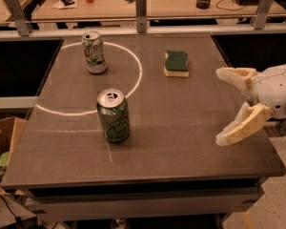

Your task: Move 7up can near sponge

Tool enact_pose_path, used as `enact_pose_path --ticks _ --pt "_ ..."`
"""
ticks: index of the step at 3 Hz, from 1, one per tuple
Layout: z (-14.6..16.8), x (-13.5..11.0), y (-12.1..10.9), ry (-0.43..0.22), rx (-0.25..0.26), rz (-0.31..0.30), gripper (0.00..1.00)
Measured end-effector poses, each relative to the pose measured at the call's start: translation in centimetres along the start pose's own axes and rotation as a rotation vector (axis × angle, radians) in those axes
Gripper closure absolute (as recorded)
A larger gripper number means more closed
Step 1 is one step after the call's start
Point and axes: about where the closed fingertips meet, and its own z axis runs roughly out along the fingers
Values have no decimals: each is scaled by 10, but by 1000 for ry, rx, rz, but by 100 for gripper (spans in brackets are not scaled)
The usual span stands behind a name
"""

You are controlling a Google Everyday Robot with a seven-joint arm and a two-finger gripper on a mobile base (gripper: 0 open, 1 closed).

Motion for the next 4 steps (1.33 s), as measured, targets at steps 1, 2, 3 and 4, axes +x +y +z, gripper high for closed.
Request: enact_pose_path --ticks 1,2,3,4 --pt "4 -9 3 -32 -17 1 0" --pt "4 -8 3 -29 -15 1 0" --pt "15 -26 30 -98 -44 24 0" --pt "38 -65 72 -220 -116 35 0"
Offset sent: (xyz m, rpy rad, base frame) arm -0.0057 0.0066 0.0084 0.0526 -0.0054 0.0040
